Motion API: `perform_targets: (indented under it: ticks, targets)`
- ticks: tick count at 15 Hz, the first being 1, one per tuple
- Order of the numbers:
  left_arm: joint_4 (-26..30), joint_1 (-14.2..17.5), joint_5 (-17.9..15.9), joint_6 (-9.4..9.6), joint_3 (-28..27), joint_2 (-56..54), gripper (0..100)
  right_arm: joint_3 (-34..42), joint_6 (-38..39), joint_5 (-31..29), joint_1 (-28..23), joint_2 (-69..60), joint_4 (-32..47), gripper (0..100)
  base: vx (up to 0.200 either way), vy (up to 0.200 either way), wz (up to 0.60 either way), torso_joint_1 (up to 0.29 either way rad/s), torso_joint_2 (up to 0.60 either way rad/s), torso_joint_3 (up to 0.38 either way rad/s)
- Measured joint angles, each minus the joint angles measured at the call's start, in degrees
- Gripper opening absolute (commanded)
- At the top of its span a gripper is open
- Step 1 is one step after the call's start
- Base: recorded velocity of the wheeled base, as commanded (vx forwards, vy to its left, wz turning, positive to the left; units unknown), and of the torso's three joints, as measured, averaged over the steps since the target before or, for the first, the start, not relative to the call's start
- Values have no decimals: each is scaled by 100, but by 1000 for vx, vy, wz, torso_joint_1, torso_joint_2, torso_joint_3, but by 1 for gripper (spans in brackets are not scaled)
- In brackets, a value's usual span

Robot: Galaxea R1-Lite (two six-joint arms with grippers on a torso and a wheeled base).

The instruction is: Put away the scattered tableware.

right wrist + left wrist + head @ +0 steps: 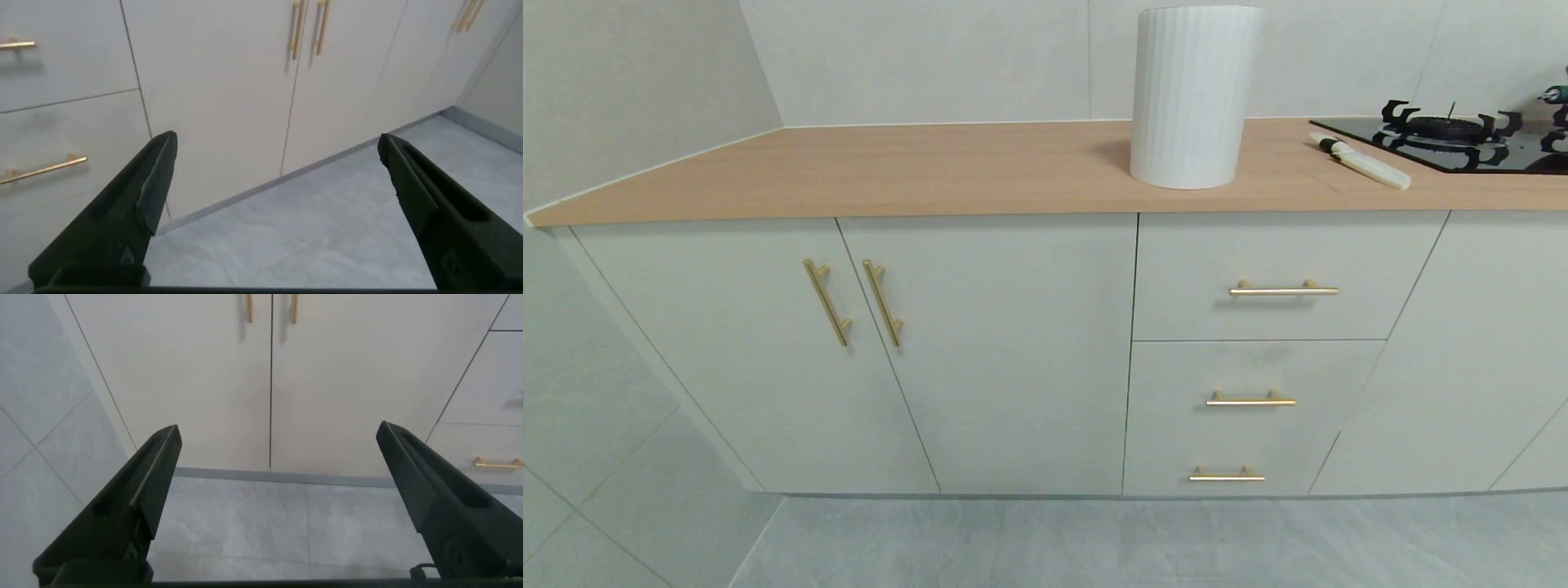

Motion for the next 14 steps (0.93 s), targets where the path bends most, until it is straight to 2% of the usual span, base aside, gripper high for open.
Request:
perform_targets:
  ticks: [3, 4, 6, 14]
  targets:
    - [0, 2, 1, 0, 0, 0, 100, 701, 360, 2165, -40, -196, -356, 100, 0, 0, 0, 0, 0, 0]
    - [0, 0, 1, 0, -2, 0, 100, 902, 494, 2598, -40, -223, -541, 100, 0, 0, 0, 0, 0, 0]
    - [2, -2, 0, 0, -2, 0, 100, 1079, 585, 2890, -38, -251, -315, 100, 0, 0, 0, 0, 0, 0]
    - [0, 0, 0, 5, 0, 0, 100, 1141, 601, 2934, -35, -265, -366, 100, 0, 0, 0, 0, 0, 0]
